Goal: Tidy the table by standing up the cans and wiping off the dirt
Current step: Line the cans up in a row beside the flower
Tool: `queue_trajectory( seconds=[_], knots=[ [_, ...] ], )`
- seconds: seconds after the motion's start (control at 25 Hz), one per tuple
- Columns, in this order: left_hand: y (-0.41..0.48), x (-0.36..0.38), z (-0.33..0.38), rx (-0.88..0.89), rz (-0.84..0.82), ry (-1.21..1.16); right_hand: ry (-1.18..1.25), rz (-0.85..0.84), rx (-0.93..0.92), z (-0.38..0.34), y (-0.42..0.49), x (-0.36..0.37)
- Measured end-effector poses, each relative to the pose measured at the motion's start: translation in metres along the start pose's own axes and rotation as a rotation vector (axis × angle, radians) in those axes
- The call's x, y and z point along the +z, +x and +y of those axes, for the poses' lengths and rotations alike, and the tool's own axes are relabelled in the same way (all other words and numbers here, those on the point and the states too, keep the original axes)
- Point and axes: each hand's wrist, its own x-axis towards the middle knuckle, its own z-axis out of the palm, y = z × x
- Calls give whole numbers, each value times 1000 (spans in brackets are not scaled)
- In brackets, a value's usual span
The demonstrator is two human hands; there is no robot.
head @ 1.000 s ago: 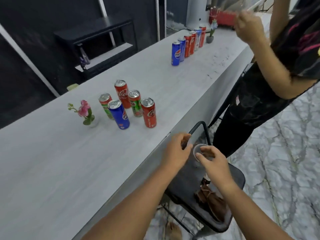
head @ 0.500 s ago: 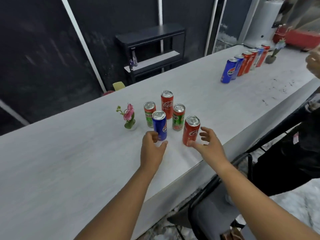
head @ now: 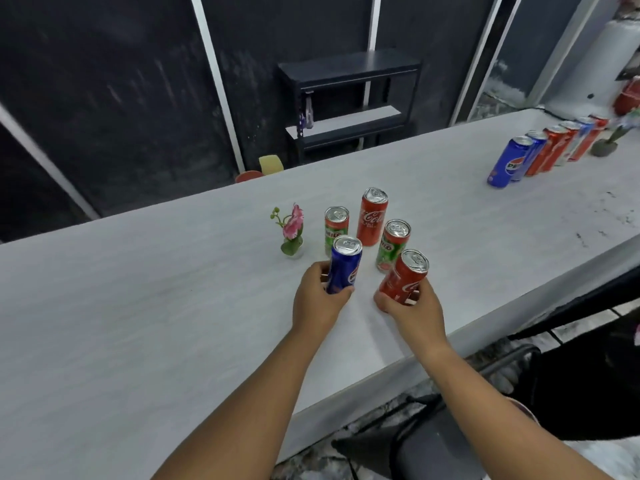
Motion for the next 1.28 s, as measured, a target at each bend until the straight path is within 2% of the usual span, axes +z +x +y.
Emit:
queue_trajectory(
  seconds=[0.2,0.4,0.64,0.88,1.08,1.28],
  knots=[
    [-32,-77,-38,-20,60,-25,13,-144,-29,-22,-30,53],
    [-48,-178,-77,-66,201,-44,-39,-360,-115,-57,-60,138],
    [-64,-284,-122,-129,321,-55,-98,-527,-187,-87,-95,237],
    [-72,-352,-159,-170,336,-37,-151,-550,-237,-107,-123,312],
    [-70,-386,-170,-158,219,-41,-202,-642,-219,-106,-129,332],
    [-66,-387,-172,-162,315,-7,-270,-585,-207,-100,-135,335]
  ],
)
